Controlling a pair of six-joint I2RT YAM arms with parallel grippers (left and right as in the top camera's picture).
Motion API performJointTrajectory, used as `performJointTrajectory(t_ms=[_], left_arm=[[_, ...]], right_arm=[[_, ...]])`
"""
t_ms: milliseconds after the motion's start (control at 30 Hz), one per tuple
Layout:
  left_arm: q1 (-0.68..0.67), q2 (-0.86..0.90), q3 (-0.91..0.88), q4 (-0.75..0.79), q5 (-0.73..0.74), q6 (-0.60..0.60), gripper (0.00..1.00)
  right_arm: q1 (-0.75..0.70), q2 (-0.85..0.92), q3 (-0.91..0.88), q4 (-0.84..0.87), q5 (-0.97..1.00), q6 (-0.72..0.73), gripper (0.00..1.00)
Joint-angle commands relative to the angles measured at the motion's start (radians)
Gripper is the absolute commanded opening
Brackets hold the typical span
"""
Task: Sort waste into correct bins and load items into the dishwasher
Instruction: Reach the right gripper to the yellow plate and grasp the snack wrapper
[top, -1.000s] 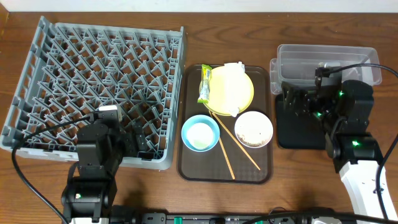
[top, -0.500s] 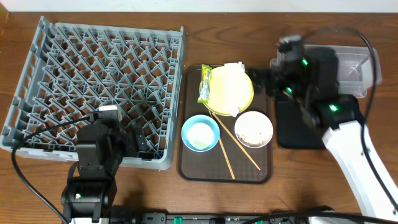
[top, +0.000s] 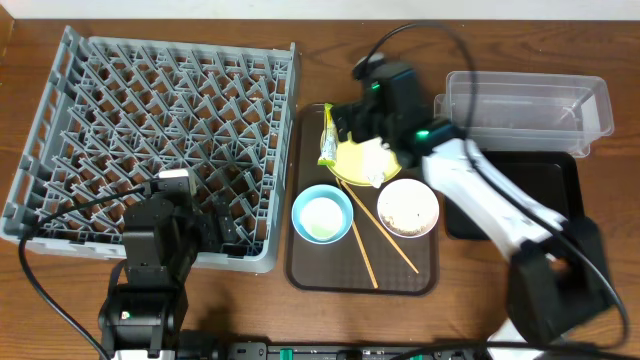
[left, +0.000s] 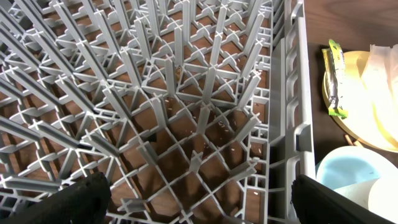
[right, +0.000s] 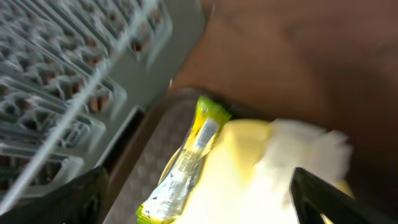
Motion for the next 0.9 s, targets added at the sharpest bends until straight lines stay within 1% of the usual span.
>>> performJointTrajectory(t_ms=[0,200,267,433,467,533,567,600,633,667,767,800,867], left_arm=[[0.005,-0.002,0.026,0.000,0.003,-0.009,0.96],[0.005,-0.002,0.026,0.000,0.003,-0.009,0.96],[0.005,-0.002,0.026,0.000,0.003,-0.009,0.96],[0.005,-0.002,0.026,0.000,0.003,-0.009,0.96],[0.005,-0.002,0.026,0.000,0.003,-0.009,0.96],[0.005,-0.002,0.026,0.000,0.003,-0.009,0.96],[0.005,-0.002,0.026,0.000,0.003,-0.009,0.96],[0.005,-0.002,0.026,0.000,0.003,-0.009,0.96],[0.005,-0.002,0.026,0.000,0.003,-0.009,0.96],[0.005,-0.002,0.026,-0.001,0.003,-0.009,0.96],[0.005,-0.002,0.026,-0.001,0.003,-0.009,0.96],[0.005,-0.002,0.026,-0.001,0.003,-0.009,0.96],[0.005,-0.002,0.026,-0.001,0.003,-0.009,0.96]], right_arm=[[0.037,0.071,0.012,0.019,0.058,0.097,0.87],[0.079,0.175,0.012,0.066,0.069,0.166,0.82],[0.087,0.198,0.011,0.066,0.080,0.195,0.82],[0.090,0.233,0.011,0.064,0.093,0.259,0.76],[0.090,0.235,0.011,0.062,0.093,0.268,0.72],[0.090,0.235,0.011,0.065,0.087,0.274,0.54],[0.090,0.235,0.011,0.070,0.081,0.274,0.43],[0.091,0.235,0.011,0.075,0.074,0.274,0.35],[0.090,0.235,0.011,0.077,0.067,0.274,0.29],[0.090,0.235,0.011,0.077,0.061,0.274,0.25],[0.090,0.235,0.011,0.077,0.059,0.274,0.22],[0.090,0.235,0.011,0.079,0.060,0.274,0.19],[0.089,0.234,0.011,0.080,0.060,0.274,0.11]])
